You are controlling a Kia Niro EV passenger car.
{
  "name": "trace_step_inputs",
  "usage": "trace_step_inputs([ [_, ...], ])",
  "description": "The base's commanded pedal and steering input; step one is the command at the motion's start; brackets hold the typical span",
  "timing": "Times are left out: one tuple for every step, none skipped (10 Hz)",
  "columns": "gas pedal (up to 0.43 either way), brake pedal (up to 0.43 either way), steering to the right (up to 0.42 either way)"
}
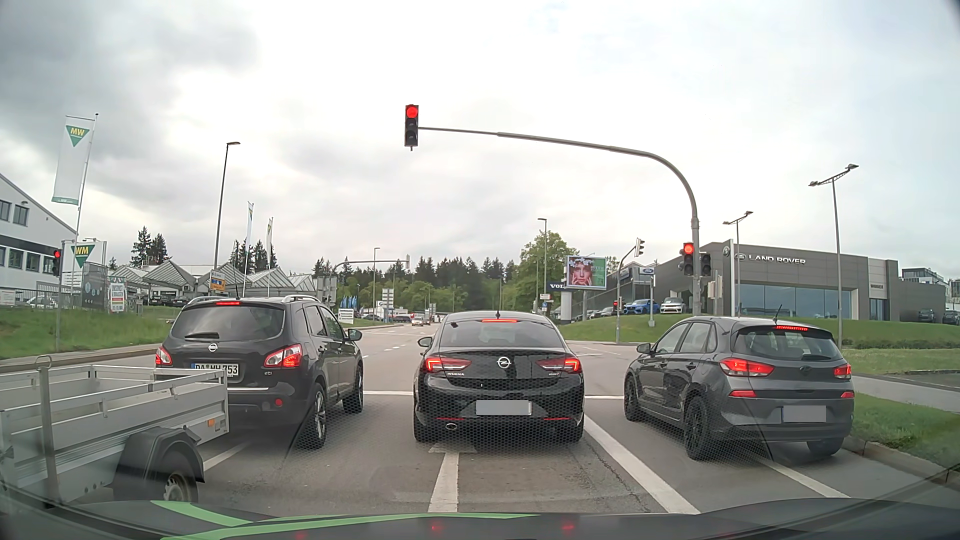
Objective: Follow the waypoints while adhering to traffic rules and regulations
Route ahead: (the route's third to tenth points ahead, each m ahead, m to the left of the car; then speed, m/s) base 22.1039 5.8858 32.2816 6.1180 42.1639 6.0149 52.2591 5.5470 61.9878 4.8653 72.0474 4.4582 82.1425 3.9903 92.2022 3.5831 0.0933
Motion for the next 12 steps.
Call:
trace_step_inputs([
  [0.000, 0.000, 0.001],
  [0.000, 0.000, 0.001],
  [0.000, 0.000, 0.001],
  [0.000, 0.000, 0.001],
  [0.000, 0.000, 0.001],
  [0.000, 0.000, 0.001],
  [0.000, 0.000, 0.001],
  [0.000, 0.000, 0.001],
  [0.000, 0.000, 0.000],
  [0.000, 0.000, 0.001],
  [0.000, 0.000, 0.000],
  [0.000, 0.000, 0.001],
])
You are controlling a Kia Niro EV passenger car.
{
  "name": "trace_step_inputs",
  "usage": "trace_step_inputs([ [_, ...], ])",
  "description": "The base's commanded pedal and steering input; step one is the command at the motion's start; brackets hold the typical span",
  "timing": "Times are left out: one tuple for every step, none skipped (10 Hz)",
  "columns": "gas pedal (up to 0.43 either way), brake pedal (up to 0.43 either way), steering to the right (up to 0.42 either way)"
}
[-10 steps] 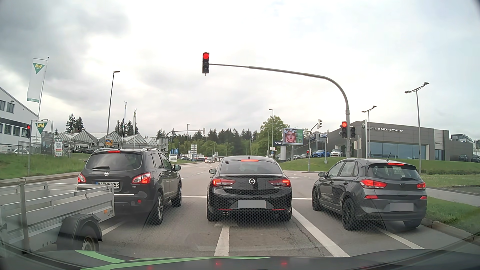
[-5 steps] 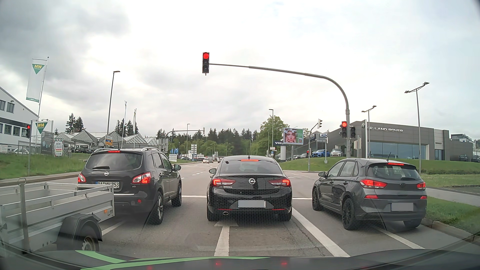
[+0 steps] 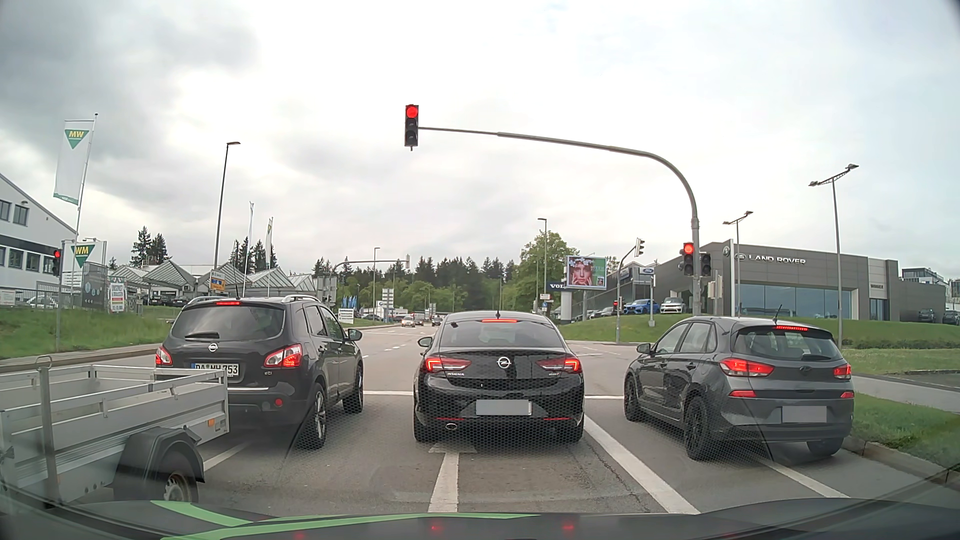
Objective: Follow the waypoints while adhering to traffic rules and regulations
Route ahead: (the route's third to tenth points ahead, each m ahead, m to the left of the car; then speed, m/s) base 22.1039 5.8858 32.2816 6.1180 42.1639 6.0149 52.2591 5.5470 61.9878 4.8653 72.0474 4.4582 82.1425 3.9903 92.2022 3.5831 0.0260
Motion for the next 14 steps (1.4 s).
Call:
trace_step_inputs([
  [0.000, 0.000, 0.000],
  [0.000, 0.000, 0.000],
  [0.000, 0.000, 0.001],
  [0.000, 0.000, 0.000],
  [0.000, 0.000, 0.000],
  [0.000, 0.000, 0.001],
  [0.000, 0.000, 0.001],
  [0.000, 0.000, 0.000],
  [0.000, 0.000, 0.000],
  [0.000, 0.000, 0.000],
  [0.000, 0.000, 0.000],
  [0.000, 0.000, 0.000],
  [0.000, 0.000, 0.001],
  [0.000, 0.000, 0.000],
])
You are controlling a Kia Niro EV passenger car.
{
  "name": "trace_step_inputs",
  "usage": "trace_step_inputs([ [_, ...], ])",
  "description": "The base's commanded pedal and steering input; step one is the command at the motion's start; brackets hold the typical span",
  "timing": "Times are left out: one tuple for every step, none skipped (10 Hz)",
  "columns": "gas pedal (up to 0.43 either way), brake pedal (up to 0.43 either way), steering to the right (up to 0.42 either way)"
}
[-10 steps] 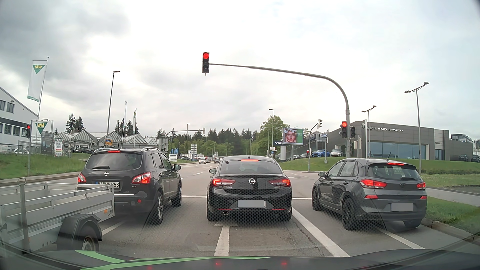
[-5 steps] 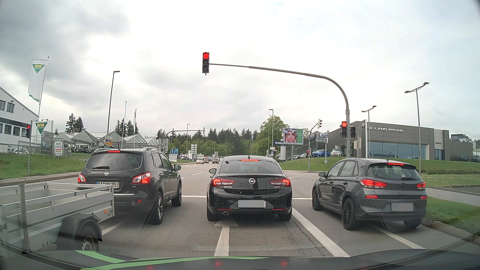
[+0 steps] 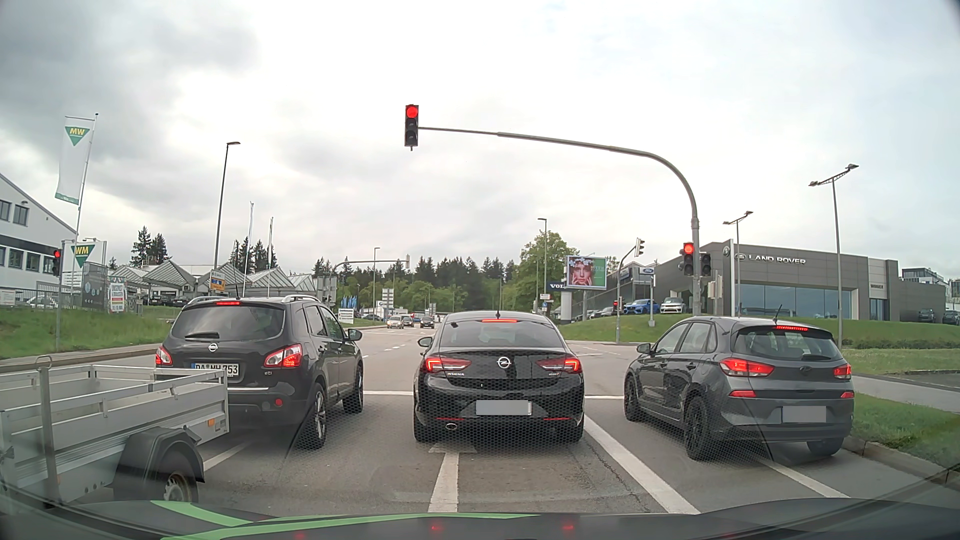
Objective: Follow the waypoints while adhering to traffic rules and regulations
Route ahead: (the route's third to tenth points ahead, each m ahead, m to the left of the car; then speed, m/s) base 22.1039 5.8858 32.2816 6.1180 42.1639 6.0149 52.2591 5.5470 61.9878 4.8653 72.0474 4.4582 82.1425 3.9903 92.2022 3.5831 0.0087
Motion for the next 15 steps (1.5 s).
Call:
trace_step_inputs([
  [0.000, 0.000, 0.000],
  [0.000, 0.000, 0.000],
  [0.000, 0.000, 0.000],
  [0.000, 0.000, 0.000],
  [0.000, 0.000, 0.000],
  [0.000, 0.000, 0.000],
  [0.000, 0.000, 0.000],
  [0.000, 0.000, 0.000],
  [0.000, 0.000, 0.000],
  [0.000, 0.000, 0.000],
  [0.000, 0.000, 0.000],
  [0.000, 0.000, 0.000],
  [0.000, 0.000, 0.000],
  [0.000, 0.000, 0.000],
  [0.000, 0.000, 0.000],
])
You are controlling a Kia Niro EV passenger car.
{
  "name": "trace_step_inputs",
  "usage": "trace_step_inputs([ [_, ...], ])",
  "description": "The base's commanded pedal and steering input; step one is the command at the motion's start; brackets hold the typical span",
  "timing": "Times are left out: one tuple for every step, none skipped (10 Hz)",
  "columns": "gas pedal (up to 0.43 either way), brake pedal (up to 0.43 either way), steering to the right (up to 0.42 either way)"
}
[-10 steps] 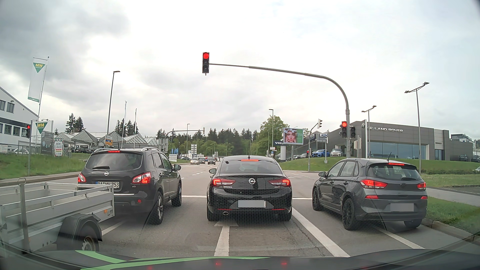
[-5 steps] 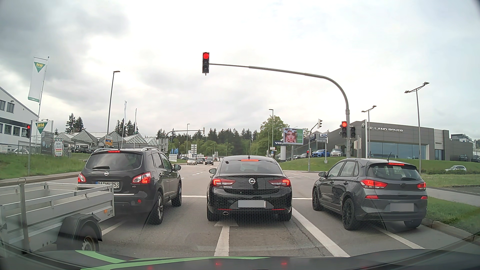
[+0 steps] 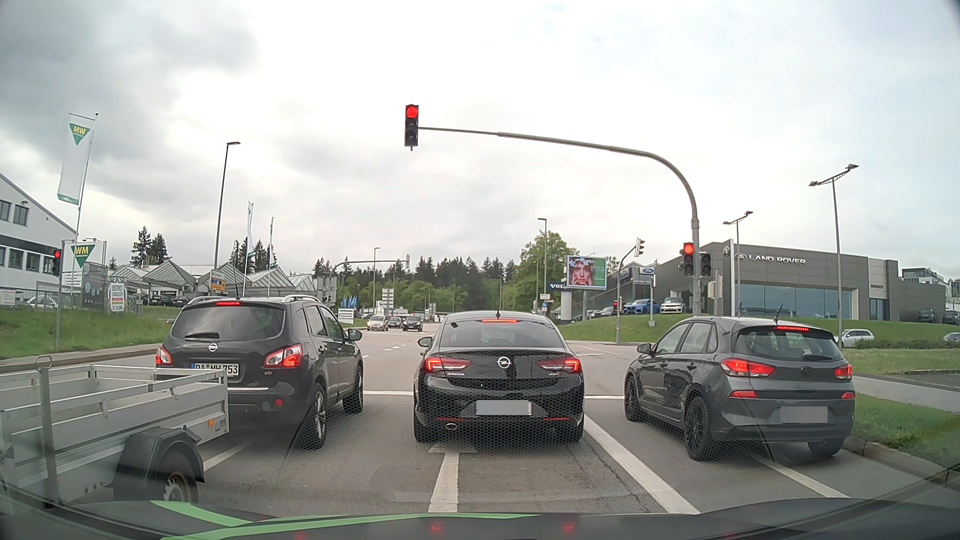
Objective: Follow the waypoints while adhering to traffic rules and regulations
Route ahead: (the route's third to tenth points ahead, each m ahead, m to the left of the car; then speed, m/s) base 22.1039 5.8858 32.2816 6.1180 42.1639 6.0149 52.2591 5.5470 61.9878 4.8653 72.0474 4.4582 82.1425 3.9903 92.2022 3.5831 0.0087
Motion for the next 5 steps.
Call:
trace_step_inputs([
  [0.000, 0.000, 0.000],
  [0.000, 0.000, 0.000],
  [0.000, 0.000, 0.000],
  [0.000, 0.000, 0.000],
  [0.000, 0.000, 0.000],
])
